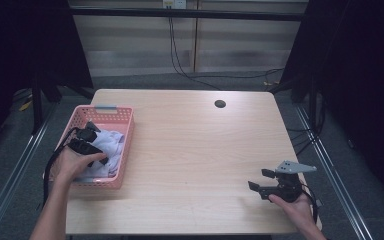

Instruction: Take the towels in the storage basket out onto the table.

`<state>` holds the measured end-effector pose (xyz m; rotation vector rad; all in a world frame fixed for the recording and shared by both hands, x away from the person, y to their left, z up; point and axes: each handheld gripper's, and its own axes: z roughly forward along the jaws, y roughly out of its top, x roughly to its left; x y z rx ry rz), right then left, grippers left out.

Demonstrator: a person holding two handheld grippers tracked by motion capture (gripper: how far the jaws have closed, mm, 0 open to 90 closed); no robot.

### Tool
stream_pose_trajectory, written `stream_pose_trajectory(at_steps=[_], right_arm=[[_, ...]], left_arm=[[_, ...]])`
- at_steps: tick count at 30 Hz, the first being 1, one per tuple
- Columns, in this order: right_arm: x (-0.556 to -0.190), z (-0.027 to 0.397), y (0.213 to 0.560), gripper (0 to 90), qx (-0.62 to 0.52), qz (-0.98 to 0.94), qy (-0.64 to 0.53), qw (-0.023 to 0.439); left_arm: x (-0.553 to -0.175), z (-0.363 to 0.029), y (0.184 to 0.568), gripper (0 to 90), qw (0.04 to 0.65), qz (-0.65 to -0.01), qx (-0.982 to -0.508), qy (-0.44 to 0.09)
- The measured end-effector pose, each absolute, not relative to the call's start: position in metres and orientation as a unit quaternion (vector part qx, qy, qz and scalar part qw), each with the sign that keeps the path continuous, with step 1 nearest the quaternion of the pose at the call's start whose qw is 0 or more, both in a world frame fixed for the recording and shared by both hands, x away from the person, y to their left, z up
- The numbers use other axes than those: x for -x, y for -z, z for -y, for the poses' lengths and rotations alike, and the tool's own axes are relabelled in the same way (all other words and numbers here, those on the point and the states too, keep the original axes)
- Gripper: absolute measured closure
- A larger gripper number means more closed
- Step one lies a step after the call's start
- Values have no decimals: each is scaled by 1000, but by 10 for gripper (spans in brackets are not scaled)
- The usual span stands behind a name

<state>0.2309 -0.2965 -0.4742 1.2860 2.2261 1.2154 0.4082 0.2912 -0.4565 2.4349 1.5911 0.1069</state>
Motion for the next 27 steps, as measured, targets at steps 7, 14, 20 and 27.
stream_pose_trajectory(at_steps=[7,14,20,27], right_arm=[[-232,296,474,244,-452,-772,-421,150],[-233,297,474,243,-455,-770,-420,150],[-233,298,474,243,-458,-769,-419,152],[-232,298,474,243,-458,-769,-419,152]], left_arm=[[-406,-304,450,505,154,-543,-825,-29],[-403,-325,444,627,217,-561,-799,-3],[-400,-328,438,640,241,-565,-789,-10],[-394,-341,423,641,267,-561,-784,-11]])
